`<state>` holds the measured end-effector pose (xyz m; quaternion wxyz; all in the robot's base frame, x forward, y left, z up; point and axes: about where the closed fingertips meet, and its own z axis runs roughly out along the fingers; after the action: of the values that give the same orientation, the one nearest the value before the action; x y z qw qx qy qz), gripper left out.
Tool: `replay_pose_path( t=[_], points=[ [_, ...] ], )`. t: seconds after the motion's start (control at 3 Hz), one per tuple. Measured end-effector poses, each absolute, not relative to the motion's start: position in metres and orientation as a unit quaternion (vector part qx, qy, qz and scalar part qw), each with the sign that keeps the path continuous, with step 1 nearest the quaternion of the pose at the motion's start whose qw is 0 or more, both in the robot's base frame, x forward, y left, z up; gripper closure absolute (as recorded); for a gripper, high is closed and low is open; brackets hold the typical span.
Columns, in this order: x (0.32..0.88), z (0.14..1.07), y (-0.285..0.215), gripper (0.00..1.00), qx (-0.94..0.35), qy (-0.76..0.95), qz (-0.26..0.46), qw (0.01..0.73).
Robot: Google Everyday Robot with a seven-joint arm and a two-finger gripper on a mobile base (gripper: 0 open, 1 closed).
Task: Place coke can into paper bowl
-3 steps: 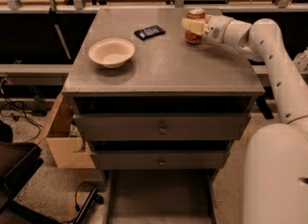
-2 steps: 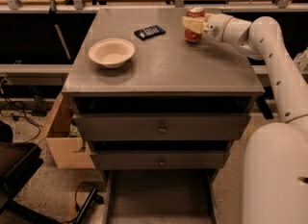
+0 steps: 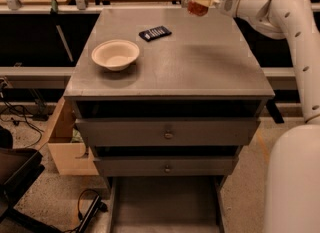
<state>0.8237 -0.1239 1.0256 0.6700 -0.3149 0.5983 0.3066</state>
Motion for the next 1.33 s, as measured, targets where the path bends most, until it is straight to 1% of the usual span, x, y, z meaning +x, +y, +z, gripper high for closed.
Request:
replay_pose_path(
  t=[0.33,0.67,1.0,1.33],
  points=[
    [0.791,1.06,-0.091,1.0,-0.335,0.563,0.327,0.682],
    [0.766,1.065,-0.037,1.0,-0.36,0.555,0.344,0.667],
    [0.752,1.049,0.014,1.0,-0.383,0.563,0.362,0.636],
    [0.742,1.029,0.05,1.0,-0.404,0.572,0.376,0.607]
  ],
)
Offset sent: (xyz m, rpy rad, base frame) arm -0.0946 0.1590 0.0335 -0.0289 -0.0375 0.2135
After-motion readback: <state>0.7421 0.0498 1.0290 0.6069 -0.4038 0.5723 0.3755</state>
